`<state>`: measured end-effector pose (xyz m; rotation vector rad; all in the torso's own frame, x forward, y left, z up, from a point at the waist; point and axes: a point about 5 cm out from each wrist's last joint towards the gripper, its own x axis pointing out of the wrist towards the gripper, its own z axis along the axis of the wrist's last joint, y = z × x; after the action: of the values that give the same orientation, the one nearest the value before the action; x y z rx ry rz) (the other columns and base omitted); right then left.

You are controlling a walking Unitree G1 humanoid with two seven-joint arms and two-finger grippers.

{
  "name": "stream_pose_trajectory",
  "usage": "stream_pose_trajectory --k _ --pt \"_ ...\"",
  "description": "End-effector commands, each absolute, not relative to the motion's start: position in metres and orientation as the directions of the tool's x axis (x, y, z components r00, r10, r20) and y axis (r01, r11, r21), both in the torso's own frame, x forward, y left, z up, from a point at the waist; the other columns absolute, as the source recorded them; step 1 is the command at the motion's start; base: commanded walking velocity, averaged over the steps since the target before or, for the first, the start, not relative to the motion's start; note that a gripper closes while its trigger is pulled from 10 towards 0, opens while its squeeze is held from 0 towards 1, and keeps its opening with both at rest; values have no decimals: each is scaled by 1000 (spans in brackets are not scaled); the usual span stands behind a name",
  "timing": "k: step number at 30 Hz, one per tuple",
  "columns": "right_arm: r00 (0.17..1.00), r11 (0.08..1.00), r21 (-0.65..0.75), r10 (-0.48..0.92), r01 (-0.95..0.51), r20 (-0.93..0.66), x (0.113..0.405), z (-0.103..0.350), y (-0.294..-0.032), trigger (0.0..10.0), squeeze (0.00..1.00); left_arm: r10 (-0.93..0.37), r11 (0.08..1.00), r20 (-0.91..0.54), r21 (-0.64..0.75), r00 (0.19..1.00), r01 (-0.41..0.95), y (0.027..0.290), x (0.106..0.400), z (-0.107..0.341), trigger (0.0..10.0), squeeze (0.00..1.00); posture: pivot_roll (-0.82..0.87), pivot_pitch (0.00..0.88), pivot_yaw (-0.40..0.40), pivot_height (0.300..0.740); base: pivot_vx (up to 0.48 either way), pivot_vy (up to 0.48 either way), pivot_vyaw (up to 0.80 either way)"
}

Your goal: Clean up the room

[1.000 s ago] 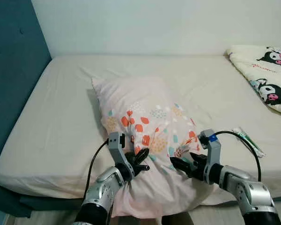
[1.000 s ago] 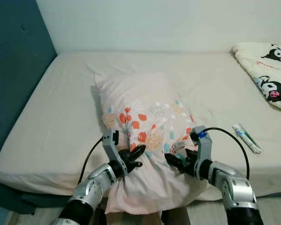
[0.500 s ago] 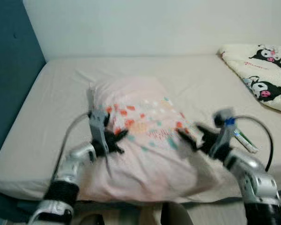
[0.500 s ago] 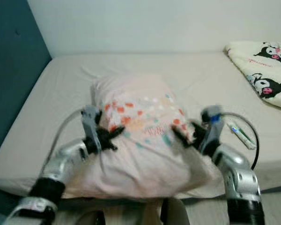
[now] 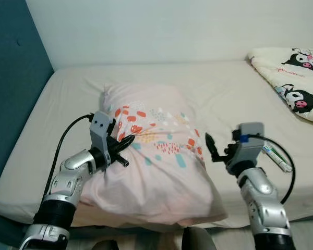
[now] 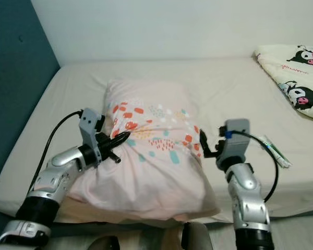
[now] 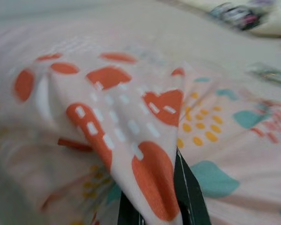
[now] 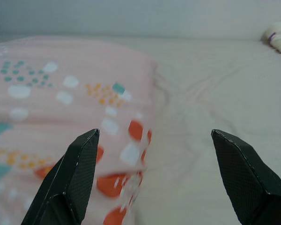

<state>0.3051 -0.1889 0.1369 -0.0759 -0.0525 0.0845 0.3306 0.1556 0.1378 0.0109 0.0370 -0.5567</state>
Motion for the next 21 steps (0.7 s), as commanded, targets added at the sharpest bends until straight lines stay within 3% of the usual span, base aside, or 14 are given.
stream_pose_trajectory --k 1,14,21 --pt "996 992 -102 82 -78 35 303 129 -185 10000 0 -466 885 -15 3 884 466 163 329 143 10000 0 -5 57 14 595 0 0 0" --pt "994 992 -79 104 -103 13 295 115 -169 10000 0 -342 937 -10 -72 940 341 171 299 136 10000 0 9 55 -2 595 0 0 0" --pt "991 989 -87 125 -120 54 299 119 -162 10000 0 -238 968 177 -43 955 249 166 313 177 10000 0 25 59 -8 620 0 0 0"
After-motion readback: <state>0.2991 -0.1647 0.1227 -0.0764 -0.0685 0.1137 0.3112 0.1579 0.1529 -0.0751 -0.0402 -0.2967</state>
